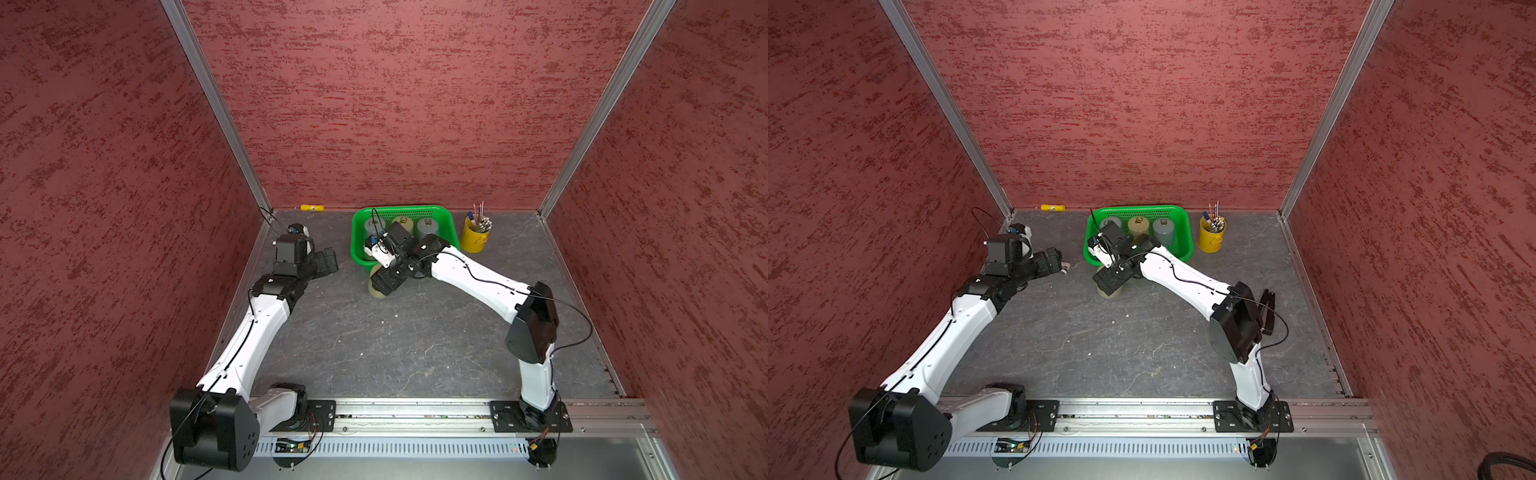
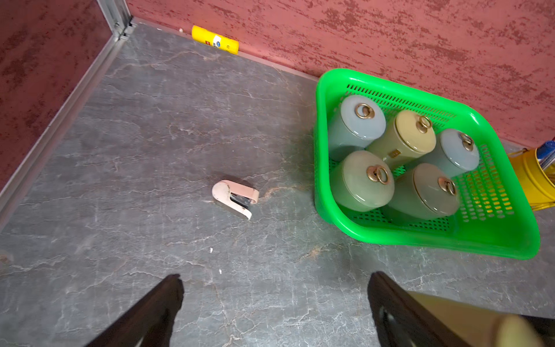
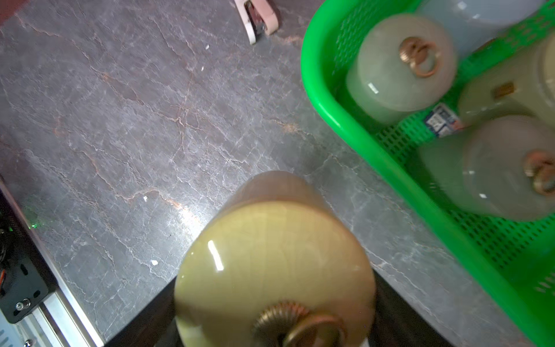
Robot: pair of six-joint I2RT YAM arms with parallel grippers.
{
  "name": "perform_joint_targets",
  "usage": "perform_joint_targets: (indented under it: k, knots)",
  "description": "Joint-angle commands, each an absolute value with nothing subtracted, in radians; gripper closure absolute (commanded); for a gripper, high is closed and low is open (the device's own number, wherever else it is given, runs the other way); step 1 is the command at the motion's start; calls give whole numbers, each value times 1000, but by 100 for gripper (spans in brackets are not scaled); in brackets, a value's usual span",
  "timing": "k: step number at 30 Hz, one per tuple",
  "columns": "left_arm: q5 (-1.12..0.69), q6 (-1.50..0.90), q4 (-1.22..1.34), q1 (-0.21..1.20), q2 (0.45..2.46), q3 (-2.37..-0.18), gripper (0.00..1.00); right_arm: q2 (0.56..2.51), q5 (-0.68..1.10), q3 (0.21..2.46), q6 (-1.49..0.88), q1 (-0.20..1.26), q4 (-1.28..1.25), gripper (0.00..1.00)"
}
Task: Take the tea canister out of the basket
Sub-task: Place the tea canister at the center of the board.
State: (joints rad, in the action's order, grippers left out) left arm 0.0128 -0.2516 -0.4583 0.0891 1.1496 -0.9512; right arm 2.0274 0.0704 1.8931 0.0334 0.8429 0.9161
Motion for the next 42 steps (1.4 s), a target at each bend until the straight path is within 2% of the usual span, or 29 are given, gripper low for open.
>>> perform_joint_targets:
  k: [1,7,16,29,33,36,40,42]
  knots:
    - [9,-254,-485,75,1123,-962,0,2074,26,1978,-18,857,849,100]
    - [9,-256,-484,71,1117,-954,0,2181,-10,2077,-28,873,917,100]
    - [1,-255,-468,71,1116,-936,0,2238,-49,2131,-33,889,956,100]
    - [-16,-250,-462,71,1108,-927,0,2290,-52,2175,-31,905,996,91]
    - [-18,-249,-459,71,1108,-924,0,2300,-46,2184,-28,906,1006,82]
    - [-20,-250,-459,71,1110,-922,0,2307,-43,2189,-29,907,1012,68]
    - [-20,-250,-457,71,1111,-920,0,2316,-33,2195,-28,908,1019,42]
    - [-20,-250,-457,71,1111,-920,0,2319,-35,2195,-30,908,1016,33]
